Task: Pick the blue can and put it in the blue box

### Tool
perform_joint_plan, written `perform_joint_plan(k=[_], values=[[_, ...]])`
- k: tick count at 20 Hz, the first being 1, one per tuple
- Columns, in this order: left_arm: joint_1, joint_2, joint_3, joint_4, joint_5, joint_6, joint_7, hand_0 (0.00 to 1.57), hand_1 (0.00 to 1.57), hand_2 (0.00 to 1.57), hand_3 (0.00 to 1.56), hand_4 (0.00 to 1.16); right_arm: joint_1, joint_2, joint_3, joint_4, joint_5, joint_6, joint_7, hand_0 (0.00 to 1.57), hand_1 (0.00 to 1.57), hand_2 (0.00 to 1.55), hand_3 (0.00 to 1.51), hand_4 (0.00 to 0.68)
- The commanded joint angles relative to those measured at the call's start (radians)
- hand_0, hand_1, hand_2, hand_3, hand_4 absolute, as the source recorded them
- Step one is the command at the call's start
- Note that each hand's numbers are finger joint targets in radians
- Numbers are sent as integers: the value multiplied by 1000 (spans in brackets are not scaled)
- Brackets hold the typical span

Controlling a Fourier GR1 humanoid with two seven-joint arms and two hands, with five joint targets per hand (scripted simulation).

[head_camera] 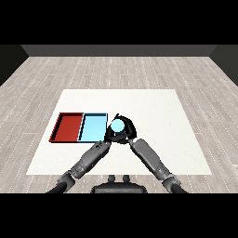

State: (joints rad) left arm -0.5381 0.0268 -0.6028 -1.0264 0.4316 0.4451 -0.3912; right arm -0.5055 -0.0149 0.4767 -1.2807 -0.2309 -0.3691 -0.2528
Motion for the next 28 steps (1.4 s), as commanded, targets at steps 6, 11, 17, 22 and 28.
perform_joint_plan(k=[6, 11, 17, 22, 28], values=[[-32, -26, -55, 22, 80, 191, 20, 1444, 1444, 1460, 1343, 1094, -5, 2, -28, -9, -15, 60, -12, 1445, 1445, 1458, 1371, 513], [-71, -25, -1, 43, 7, 175, 110, 1571, 1571, 1559, 1463, 1125, -50, 14, 6, 72, -63, 25, -42, 1419, 1419, 1457, 1372, 529], [-61, -25, -96, 77, 73, 257, 25, 1571, 1571, 1560, 1472, 1141, -20, 14, -26, 35, -52, 50, -54, 1427, 1427, 1460, 1378, 528], [-58, -26, -3, 70, -5, 205, 44, 1571, 1571, 1559, 1466, 1138, -17, 6, -39, -12, 35, 16, 63, 722, 722, 722, 251, 110], [10, 1, 9, -11, -49, 183, 84, 1571, 1571, 1559, 1466, 1138, -39, 14, 5, 16, 59, -22, 66, 0, 0, 0, 0, 0]])
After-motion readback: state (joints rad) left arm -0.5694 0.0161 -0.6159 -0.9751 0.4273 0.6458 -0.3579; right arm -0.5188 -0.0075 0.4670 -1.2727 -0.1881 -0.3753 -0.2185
